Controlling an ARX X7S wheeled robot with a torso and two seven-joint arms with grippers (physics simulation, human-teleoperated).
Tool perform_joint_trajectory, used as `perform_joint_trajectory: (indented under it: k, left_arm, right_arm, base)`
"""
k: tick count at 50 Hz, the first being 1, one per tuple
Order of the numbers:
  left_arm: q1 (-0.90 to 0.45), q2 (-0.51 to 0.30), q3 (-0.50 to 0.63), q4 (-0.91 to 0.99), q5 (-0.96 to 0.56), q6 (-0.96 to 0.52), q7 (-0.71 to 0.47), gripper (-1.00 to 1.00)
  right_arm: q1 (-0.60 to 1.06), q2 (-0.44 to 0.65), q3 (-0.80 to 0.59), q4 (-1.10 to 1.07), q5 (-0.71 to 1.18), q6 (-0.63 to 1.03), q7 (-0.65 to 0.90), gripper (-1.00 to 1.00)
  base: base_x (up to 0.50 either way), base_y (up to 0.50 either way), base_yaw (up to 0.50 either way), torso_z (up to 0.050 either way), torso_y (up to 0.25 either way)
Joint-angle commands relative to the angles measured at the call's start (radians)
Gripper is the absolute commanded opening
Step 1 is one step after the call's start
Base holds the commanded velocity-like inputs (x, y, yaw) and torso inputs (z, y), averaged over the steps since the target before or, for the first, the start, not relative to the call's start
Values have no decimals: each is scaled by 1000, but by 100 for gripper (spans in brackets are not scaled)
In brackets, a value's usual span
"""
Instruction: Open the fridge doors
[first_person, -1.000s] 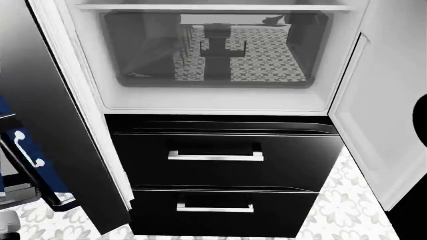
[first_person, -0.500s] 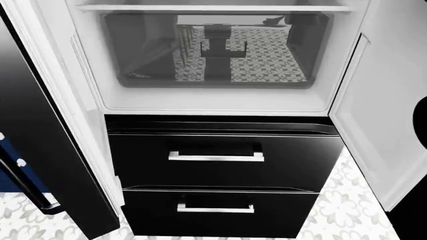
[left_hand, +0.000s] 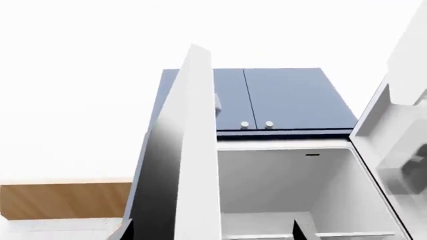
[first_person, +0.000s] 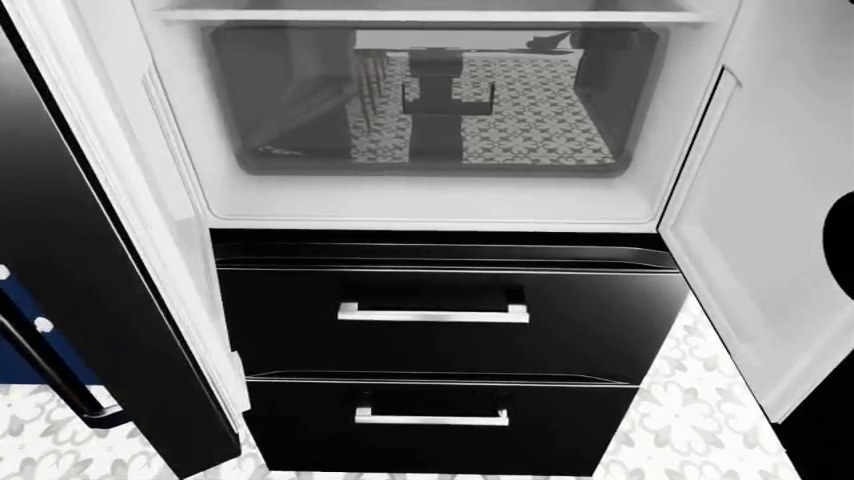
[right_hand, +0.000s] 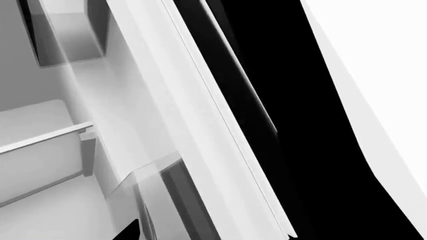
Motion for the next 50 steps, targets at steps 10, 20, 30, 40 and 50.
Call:
perform_joint_trajectory:
  k: [10, 20, 30, 40, 50]
  left_arm:
    - [-95, -272, 29, 14, -283, -149, 49, 100]
    - [-133, -272, 31, 14, -380, -198, 137, 100]
    - [-887, 778, 533, 14, 238, -978, 1206, 100]
    - [-952, 1298, 594, 14, 311, -1125, 1523, 100]
    - [-1073, 1298, 625, 14, 327, -1293, 1555, 100]
  right_arm:
    - [-68, 15, 13, 287, 16, 29, 63, 100]
    - [-67, 12, 17, 288, 13, 34, 60, 100]
    - [-59, 8, 20, 289, 10, 44, 59, 100]
    - [-65, 8, 24, 284, 8, 47, 60, 100]
    - [-74, 9, 30, 279, 5, 48, 62, 100]
  base:
    - [0, 0, 0, -2, 0]
    - [0, 0, 0, -1, 0]
    - [0, -1, -1, -2, 0]
    - [0, 0, -1, -1, 0]
    - [0, 0, 0, -1, 0]
